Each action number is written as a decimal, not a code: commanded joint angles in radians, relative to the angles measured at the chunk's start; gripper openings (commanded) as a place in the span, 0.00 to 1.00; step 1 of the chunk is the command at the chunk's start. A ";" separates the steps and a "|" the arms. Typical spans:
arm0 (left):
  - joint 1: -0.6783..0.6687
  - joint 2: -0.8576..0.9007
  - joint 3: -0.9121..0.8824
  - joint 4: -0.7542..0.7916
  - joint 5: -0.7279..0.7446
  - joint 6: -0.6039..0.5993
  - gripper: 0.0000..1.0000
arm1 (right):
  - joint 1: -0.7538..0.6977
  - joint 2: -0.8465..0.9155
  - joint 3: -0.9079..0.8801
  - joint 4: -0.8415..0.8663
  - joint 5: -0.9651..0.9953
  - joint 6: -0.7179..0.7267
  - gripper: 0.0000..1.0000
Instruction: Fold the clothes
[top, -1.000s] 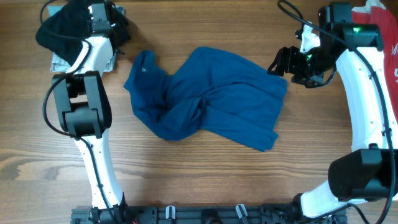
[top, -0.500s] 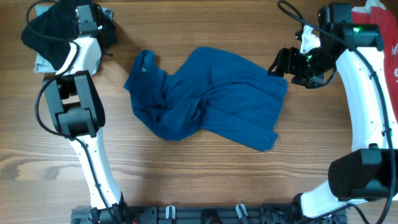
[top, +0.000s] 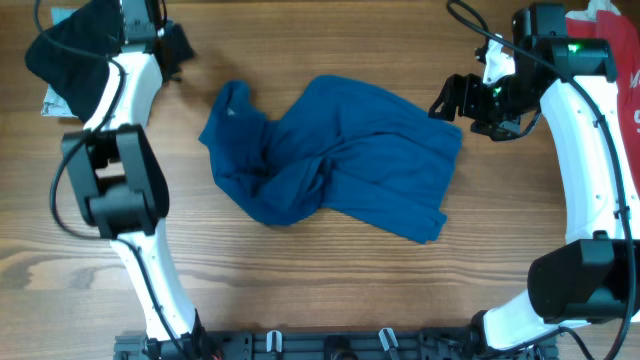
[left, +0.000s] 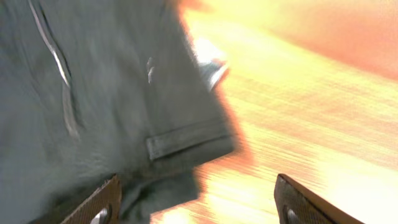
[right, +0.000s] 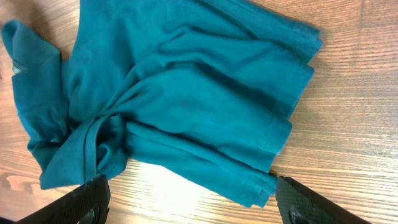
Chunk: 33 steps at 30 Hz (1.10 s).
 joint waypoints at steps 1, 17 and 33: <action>-0.073 -0.205 0.006 -0.039 -0.021 0.001 0.92 | 0.000 -0.013 -0.006 -0.010 0.012 0.029 0.86; -0.451 -0.667 0.006 -1.141 0.031 -0.531 1.00 | 0.000 -0.499 -0.006 -0.233 0.095 0.080 0.99; -0.787 -0.799 -0.690 -0.736 0.215 -0.909 0.98 | -0.229 -0.280 -0.006 -0.152 0.137 0.085 1.00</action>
